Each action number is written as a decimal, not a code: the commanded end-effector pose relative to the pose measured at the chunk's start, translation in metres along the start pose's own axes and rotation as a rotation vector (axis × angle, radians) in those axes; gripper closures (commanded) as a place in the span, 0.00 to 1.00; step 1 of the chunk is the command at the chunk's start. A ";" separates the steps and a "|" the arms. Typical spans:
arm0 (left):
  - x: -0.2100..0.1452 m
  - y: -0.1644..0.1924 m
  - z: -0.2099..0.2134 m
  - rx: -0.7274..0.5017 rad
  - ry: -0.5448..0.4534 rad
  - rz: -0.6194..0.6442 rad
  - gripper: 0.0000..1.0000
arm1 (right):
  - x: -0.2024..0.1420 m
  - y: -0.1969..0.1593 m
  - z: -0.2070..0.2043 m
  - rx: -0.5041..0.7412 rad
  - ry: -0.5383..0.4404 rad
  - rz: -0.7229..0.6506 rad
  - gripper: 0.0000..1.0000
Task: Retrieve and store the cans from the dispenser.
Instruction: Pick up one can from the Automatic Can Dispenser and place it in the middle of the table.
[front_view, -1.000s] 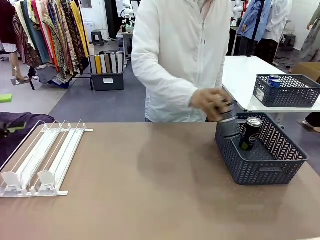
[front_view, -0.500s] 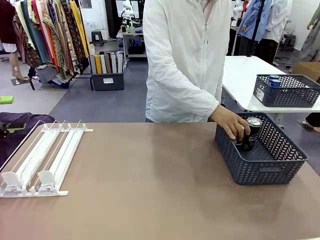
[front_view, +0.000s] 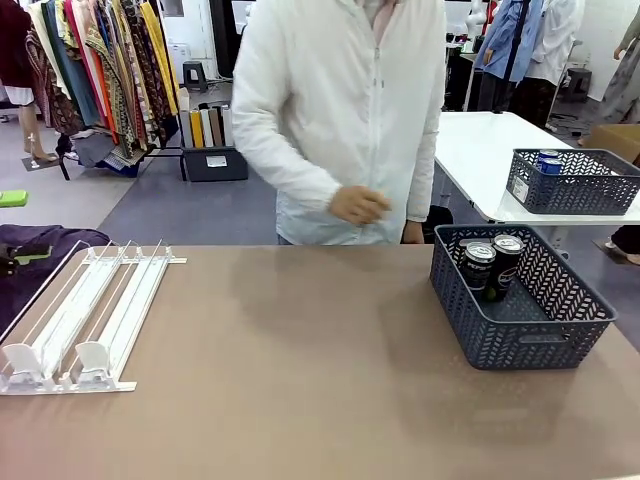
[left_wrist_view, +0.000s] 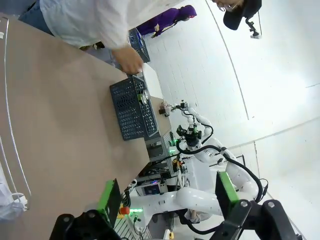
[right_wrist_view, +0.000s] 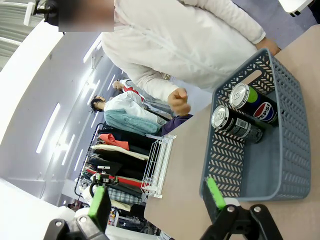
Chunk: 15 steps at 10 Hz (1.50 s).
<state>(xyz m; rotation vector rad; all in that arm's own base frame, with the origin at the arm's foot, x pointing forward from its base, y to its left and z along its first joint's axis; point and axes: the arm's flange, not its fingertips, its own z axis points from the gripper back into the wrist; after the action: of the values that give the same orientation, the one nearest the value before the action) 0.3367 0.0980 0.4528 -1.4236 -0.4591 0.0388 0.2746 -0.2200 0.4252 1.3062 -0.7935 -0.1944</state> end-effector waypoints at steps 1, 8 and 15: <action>-0.001 -0.003 -0.001 -0.021 -0.012 0.011 0.00 | 0.003 0.003 0.000 0.014 -0.010 -0.002 0.00; -0.001 -0.003 -0.001 -0.021 -0.012 0.011 0.00 | 0.003 0.003 0.000 0.014 -0.010 -0.002 0.00; -0.001 -0.003 -0.001 -0.021 -0.012 0.011 0.00 | 0.003 0.003 0.000 0.014 -0.010 -0.002 0.00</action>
<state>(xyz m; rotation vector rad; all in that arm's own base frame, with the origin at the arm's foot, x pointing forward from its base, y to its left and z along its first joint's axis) 0.3365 0.0981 0.4529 -1.4245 -0.4590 0.0385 0.2746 -0.2200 0.4252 1.3062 -0.7935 -0.1944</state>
